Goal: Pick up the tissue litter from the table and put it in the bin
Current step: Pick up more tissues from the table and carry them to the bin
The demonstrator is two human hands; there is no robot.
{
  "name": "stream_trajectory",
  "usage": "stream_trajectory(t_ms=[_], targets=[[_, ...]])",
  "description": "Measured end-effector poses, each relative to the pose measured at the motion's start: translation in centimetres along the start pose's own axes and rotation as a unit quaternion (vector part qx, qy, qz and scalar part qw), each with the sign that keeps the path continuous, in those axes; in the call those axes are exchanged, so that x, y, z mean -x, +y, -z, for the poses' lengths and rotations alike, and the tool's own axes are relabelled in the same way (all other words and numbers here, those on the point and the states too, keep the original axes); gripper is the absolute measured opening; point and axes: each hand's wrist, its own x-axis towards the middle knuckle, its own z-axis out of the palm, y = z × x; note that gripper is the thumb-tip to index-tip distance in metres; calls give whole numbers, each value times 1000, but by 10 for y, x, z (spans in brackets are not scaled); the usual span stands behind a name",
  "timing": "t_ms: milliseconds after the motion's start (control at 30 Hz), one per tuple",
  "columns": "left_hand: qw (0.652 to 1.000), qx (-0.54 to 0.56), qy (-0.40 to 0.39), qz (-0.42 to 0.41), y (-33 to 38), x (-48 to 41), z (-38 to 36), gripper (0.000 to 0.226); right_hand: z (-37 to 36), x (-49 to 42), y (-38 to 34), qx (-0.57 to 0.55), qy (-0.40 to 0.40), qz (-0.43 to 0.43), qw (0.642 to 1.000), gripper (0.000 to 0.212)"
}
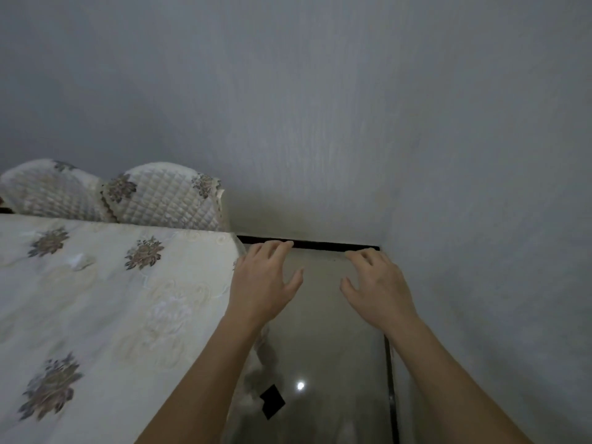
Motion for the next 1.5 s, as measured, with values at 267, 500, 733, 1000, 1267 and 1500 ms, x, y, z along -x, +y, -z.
stream_trajectory(t_ms=[267,500,733,1000,1267,1500], targets=[[998,-20,-2,67,-11,-56,-20,59,-14,-90,29,-18,-38,46,998,46],[995,-45,-2,86,-31,-111,-38,56,-37,-165,28,-22,-53,109,992,41],[994,-45,25,97,-68,-204,-68,51,-72,-268,22,2,-69,151,986,37],[988,-31,47,141,-145,-322,-84,50,-114,-420,-3,18,-71,197,978,45],[980,-49,48,188,-215,-384,-83,50,-156,-520,-42,0,-82,233,969,45],[959,-70,45,270,-280,-410,-88,50,-203,-593,-94,-25,-116,287,951,47]])
